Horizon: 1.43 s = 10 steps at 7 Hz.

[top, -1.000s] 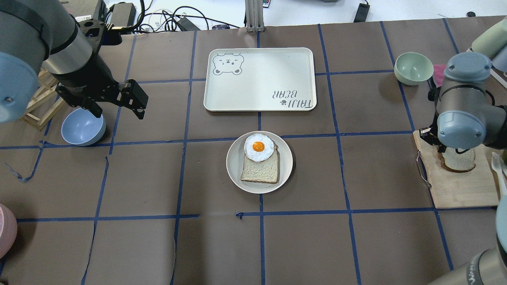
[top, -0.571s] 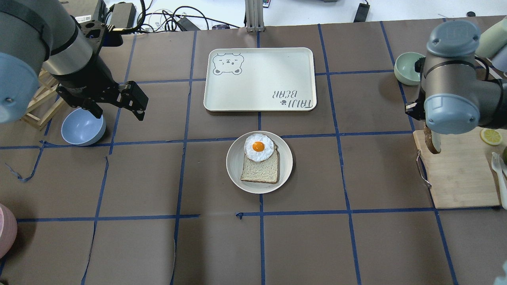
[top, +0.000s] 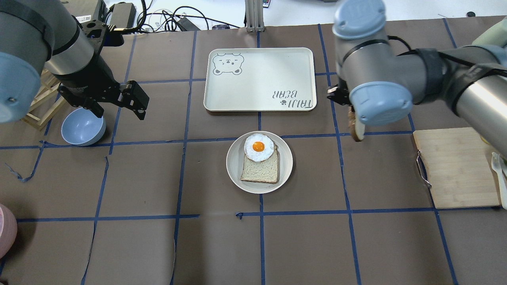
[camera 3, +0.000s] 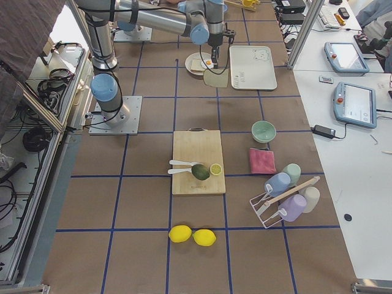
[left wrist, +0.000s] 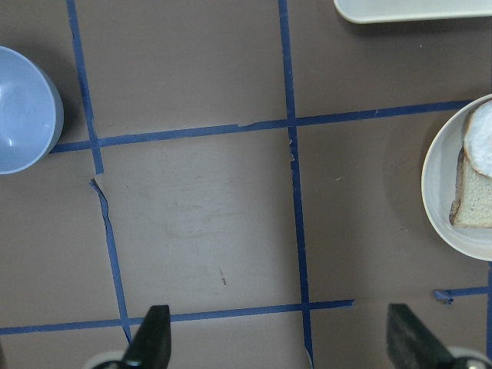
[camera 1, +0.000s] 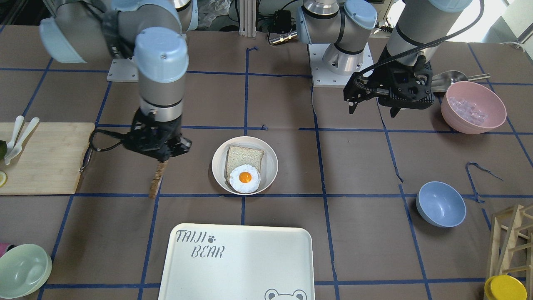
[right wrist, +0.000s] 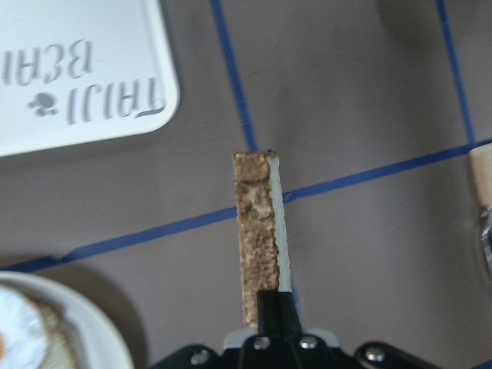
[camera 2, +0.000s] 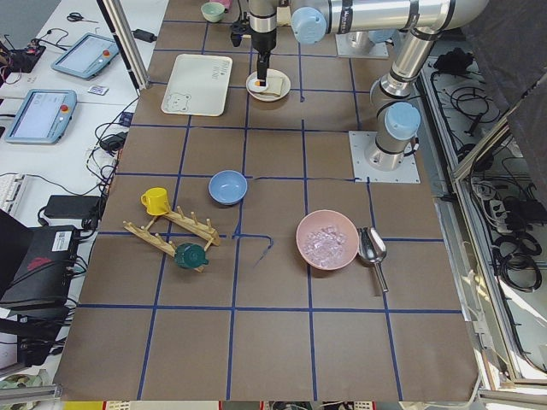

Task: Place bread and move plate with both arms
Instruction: 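Carry the bread with the right gripper and lay it on the egg plate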

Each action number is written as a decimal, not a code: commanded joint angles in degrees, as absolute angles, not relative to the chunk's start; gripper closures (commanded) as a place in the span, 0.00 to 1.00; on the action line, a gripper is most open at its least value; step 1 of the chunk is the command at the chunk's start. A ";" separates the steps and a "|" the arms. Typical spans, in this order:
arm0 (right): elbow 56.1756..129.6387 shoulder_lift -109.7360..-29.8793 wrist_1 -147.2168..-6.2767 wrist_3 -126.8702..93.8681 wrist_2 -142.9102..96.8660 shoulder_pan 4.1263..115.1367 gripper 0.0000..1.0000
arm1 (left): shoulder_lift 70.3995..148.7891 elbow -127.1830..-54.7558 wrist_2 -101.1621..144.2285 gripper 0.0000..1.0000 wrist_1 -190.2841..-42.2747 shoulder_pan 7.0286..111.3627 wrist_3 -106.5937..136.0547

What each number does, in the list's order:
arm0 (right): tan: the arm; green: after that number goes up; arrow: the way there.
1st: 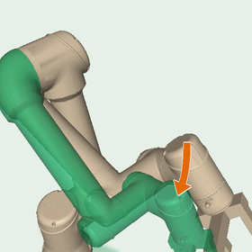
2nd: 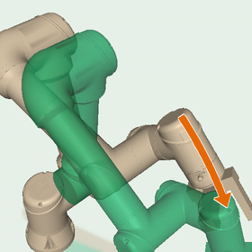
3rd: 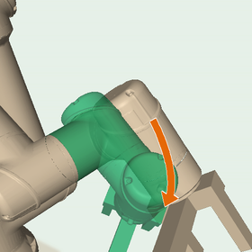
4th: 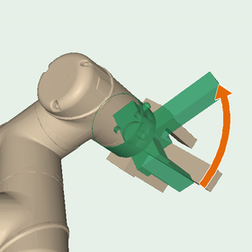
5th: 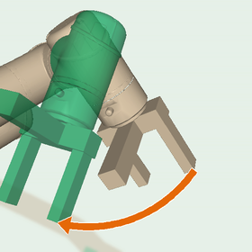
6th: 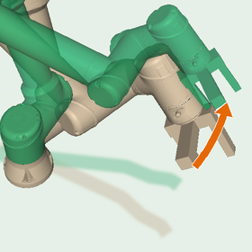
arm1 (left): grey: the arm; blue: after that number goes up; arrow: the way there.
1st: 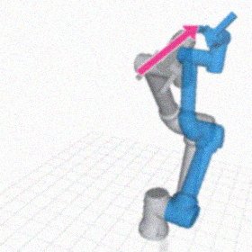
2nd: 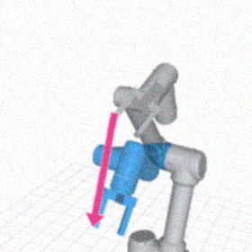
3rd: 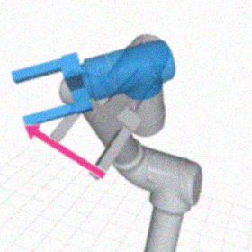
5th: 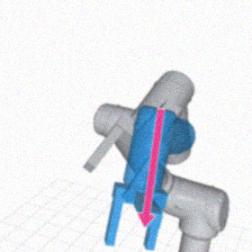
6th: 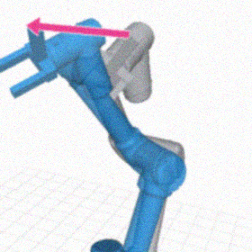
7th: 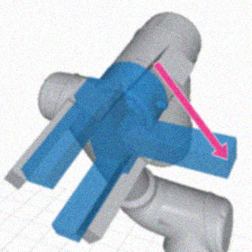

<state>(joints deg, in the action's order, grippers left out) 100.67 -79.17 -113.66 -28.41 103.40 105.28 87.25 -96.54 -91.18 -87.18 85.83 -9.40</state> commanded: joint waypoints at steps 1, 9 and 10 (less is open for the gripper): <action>100.46 -78.05 -113.99 -40.04 99.23 115.45 1.00 | 87.54 -96.59 -91.14 0.00 -87.10 85.78 -9.49; 101.25 -73.83 -119.97 -46.94 94.13 119.09 0.58 | 87.71 -96.59 -91.23 0.00 -87.10 85.69 -9.49; 101.34 -73.83 -121.45 -47.37 93.70 119.09 0.18 | 87.71 -96.59 -91.23 0.00 -87.10 85.78 -9.49</action>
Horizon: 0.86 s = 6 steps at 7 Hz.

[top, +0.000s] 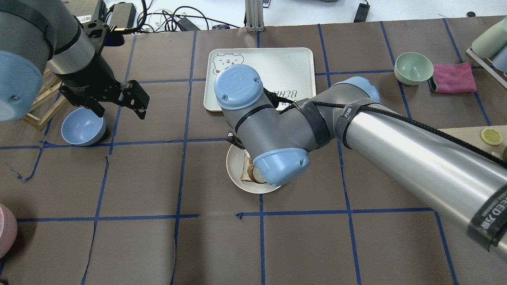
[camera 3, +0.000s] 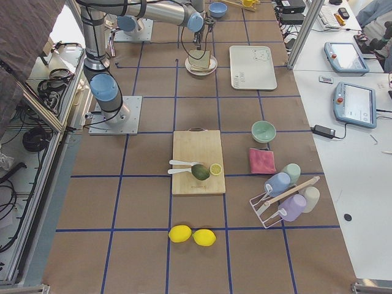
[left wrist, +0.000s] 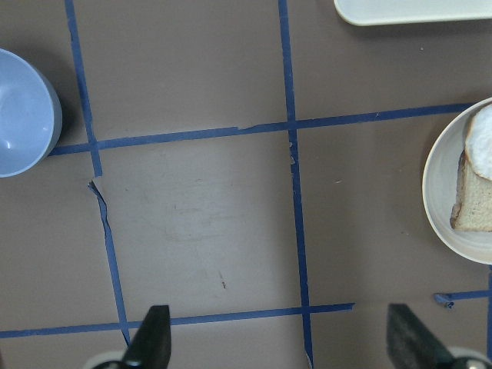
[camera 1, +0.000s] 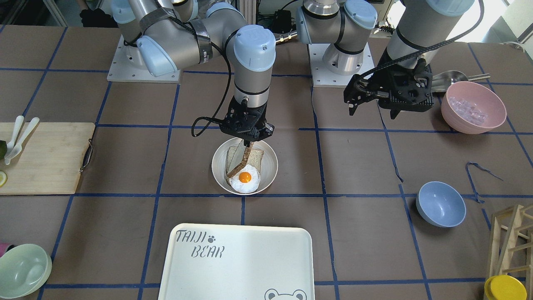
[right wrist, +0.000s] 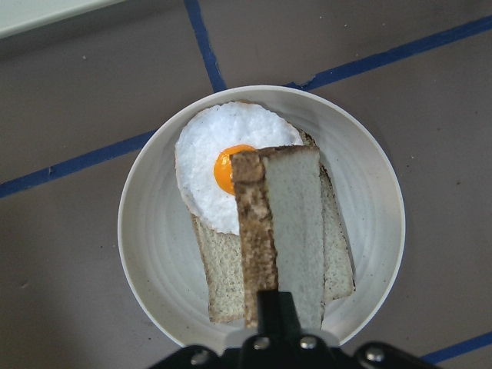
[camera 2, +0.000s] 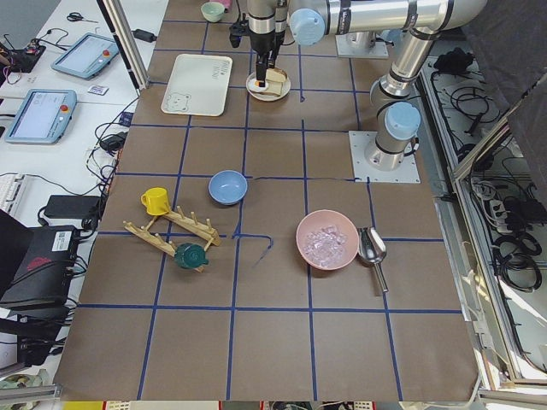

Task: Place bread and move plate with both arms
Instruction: 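Carry the bread with the right gripper and lay it on the egg plate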

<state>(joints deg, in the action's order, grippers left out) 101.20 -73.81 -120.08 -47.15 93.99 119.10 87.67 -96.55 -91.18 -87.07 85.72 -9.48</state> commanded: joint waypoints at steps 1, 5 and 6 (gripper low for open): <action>100.82 -74.44 -122.07 -45.81 93.87 119.00 0.05 | 87.71 -96.59 -91.14 0.00 -87.10 85.78 -9.49; 92.32 -78.22 -113.86 -7.94 93.60 101.75 0.00 | 88.94 -96.68 -91.14 0.00 -87.19 85.69 -8.79; 88.63 -78.40 -110.25 0.44 93.43 96.03 0.00 | 89.38 -96.51 -91.06 0.00 -86.32 85.69 -8.70</action>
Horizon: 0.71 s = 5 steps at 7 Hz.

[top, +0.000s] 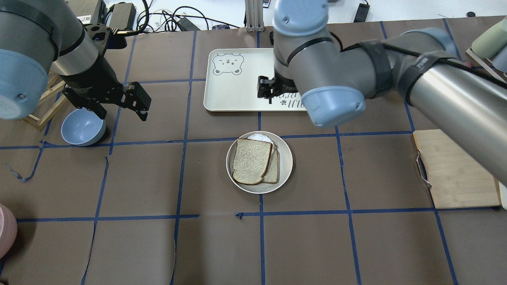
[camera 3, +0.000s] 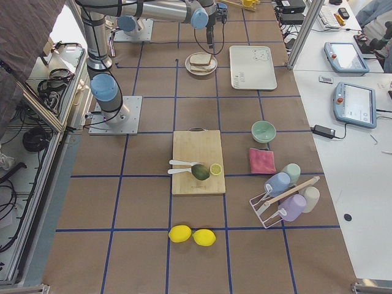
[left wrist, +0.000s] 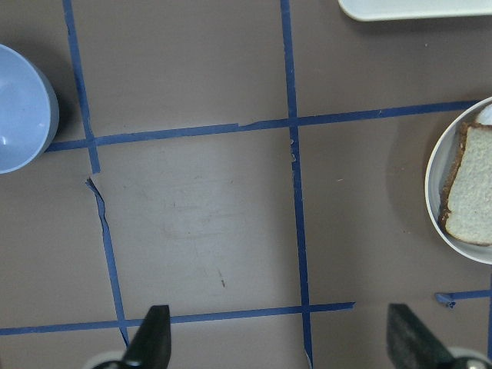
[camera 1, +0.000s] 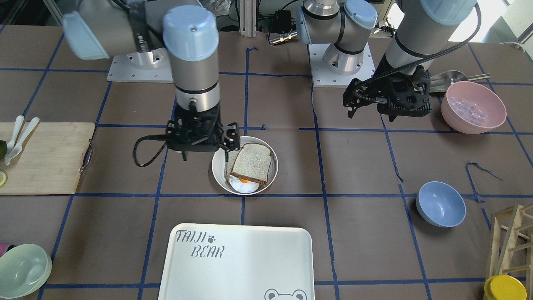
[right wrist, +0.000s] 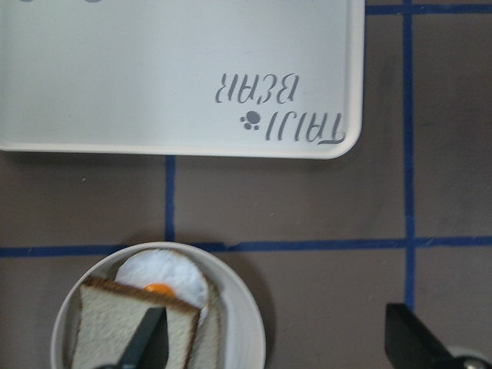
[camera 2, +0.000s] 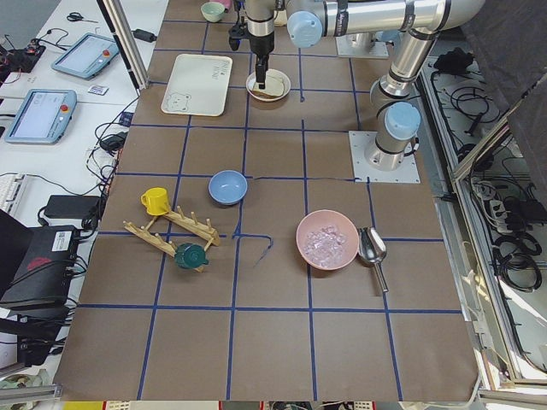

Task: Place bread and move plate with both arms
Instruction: 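Open the right gripper and raise it away from the plate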

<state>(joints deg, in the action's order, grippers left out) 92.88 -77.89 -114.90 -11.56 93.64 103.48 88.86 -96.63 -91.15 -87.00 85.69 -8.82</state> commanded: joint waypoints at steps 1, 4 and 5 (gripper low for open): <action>85.81 -78.40 -104.82 6.88 90.82 91.89 0.00 | 90.69 -96.76 -90.45 0.00 -81.52 85.78 -8.35; 76.56 -84.98 -85.63 5.85 93.08 90.61 0.00 | 93.86 -99.21 -85.28 0.00 -79.54 86.75 -3.02; 76.29 -85.08 -85.61 5.28 93.60 90.70 0.00 | 94.82 -101.93 -81.60 0.00 -78.24 87.18 -2.38</action>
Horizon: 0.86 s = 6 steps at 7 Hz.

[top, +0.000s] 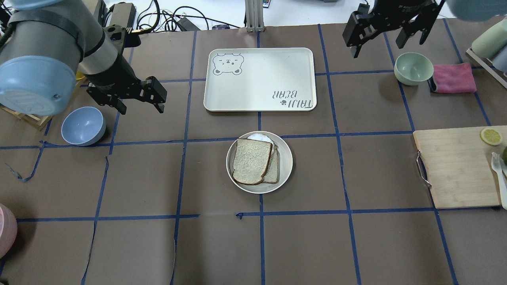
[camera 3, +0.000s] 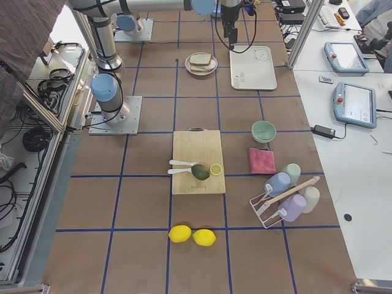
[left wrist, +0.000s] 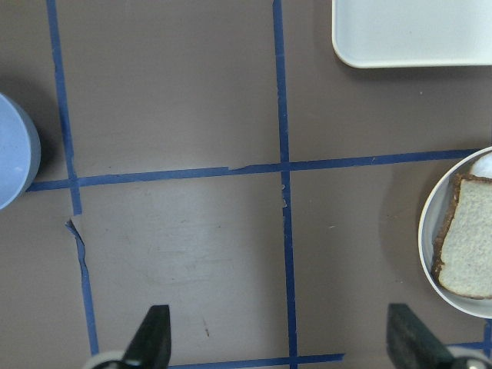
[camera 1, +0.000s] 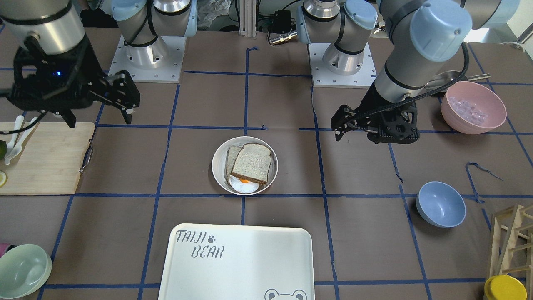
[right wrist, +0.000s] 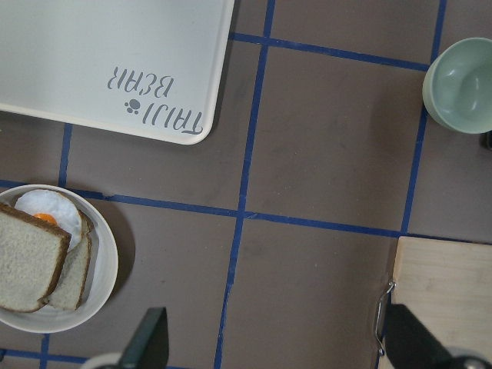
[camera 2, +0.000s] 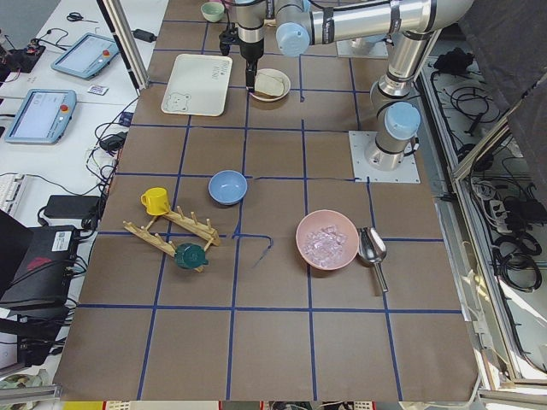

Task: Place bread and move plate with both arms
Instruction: 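Open the right gripper and raise it away from the plate, then reach the left gripper to the rim of the white plate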

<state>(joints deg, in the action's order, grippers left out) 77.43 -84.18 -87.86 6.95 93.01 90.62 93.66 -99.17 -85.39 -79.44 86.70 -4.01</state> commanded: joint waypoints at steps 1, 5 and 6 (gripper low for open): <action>76.64 -85.08 -85.17 2.32 92.99 90.70 0.00 | 96.14 -103.52 -80.69 0.00 -71.17 88.84 -2.55; 78.04 -84.90 -89.38 -6.94 92.29 90.88 0.00 | 105.62 -110.29 -78.50 0.14 -53.58 95.87 -2.29; 78.31 -84.99 -89.47 -6.94 91.94 90.88 0.00 | 107.91 -110.56 -78.40 0.21 -52.31 97.28 -2.11</action>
